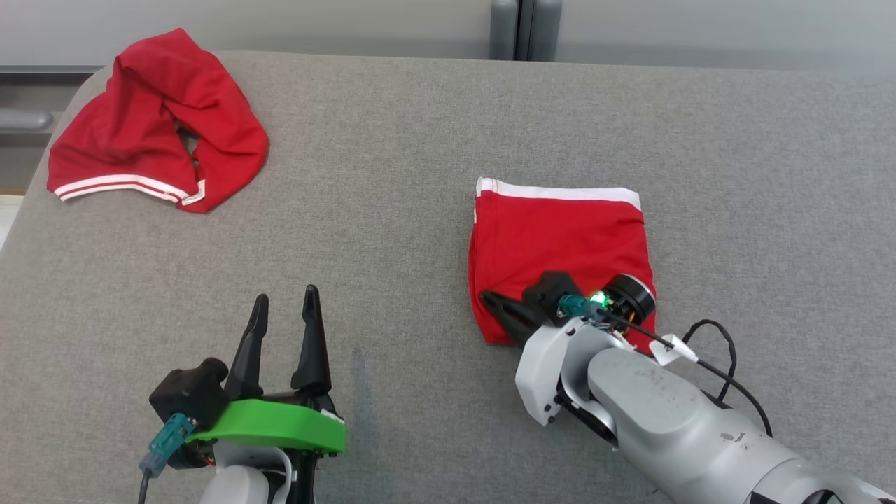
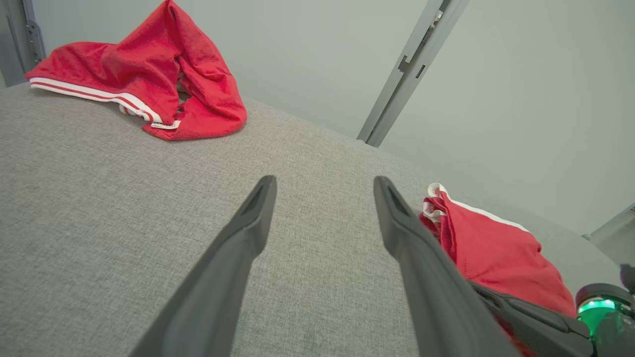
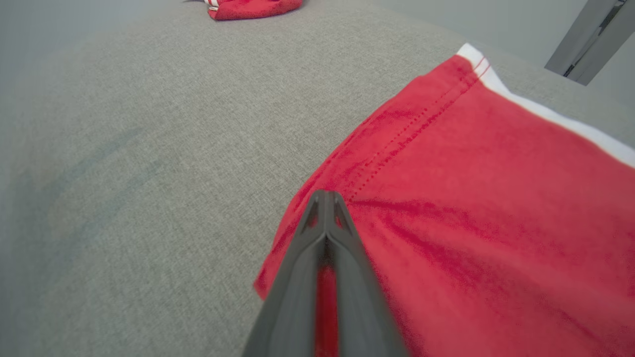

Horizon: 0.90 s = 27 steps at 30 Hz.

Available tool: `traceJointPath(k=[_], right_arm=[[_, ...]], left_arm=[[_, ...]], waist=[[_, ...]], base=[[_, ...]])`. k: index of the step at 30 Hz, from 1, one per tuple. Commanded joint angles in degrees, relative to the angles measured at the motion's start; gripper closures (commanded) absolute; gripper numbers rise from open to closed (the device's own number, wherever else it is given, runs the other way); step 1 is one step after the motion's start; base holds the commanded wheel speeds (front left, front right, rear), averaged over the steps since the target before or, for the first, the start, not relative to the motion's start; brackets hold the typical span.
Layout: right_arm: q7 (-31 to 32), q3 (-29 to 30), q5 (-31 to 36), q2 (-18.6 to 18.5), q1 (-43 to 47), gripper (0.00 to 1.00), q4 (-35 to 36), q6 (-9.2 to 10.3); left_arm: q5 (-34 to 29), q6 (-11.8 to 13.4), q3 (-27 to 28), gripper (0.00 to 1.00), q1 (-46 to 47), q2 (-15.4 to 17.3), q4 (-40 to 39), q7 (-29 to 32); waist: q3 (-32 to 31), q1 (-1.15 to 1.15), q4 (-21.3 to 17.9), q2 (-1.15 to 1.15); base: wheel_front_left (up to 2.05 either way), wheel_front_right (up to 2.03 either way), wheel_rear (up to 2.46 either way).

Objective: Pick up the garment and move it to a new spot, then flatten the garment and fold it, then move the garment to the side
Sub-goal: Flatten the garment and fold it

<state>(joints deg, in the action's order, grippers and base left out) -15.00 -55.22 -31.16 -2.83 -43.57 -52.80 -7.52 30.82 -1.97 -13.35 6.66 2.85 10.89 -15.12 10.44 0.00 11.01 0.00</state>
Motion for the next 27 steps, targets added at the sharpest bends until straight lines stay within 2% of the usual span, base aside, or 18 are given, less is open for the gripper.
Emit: traceJointPath(k=[1, 9, 16, 20, 21, 27], right_arm=[[-0.3, -1.3, -0.5, -0.2, -0.5, 1.00, -0.4, 0.06], [-0.3, -6.0, -1.8, -0.2, -0.8, 1.00, 0.1, 0.06], [-0.3, -4.6, -1.4, -0.2, -1.3, 0.99, 3.9, 0.06], [-0.3, -0.7, -0.3, -0.2, 0.2, 0.57, 8.4, 0.06], [-0.3, 0.5, 0.0, -0.2, 0.6, 0.02, 9.3, 0.06], [-0.3, 11.7, 4.1, -0.2, 4.5, 0.00, 12.5, 0.06]], left_arm=[[0.2, 0.0, -0.1, 0.00, 1.0, 0.1, 0.1, 0.0], [0.0, -0.3, 0.1, 0.00, 1.5, 0.1, 0.9, 0.0], [-1.6, -0.8, 1.1, 0.00, 1.8, 0.1, 1.3, 0.0], [-4.6, -1.8, 1.9, 0.00, 2.4, 0.2, 1.7, 0.0], [-5.3, -2.1, 2.0, 0.00, 2.6, 0.3, 1.7, 0.0], [-8.9, -3.8, 1.9, 0.00, 2.7, 0.6, 2.6, 0.0]], waist=[[0.2, 0.00, 0.0, 0.00], [0.4, 0.00, -1.1, 0.00], [-0.8, 0.00, -2.9, 0.00], [-2.5, 0.00, -4.4, 0.00], [-3.0, 0.00, -4.7, 0.00], [-5.8, 0.00, -7.1, 0.00]], base=[[0.00, 0.00, 0.00], [0.00, 0.00, 0.00], [0.00, 0.00, 0.00], [0.00, 0.00, 0.00], [0.00, 0.00, 0.00], [0.00, 0.00, 0.00]])
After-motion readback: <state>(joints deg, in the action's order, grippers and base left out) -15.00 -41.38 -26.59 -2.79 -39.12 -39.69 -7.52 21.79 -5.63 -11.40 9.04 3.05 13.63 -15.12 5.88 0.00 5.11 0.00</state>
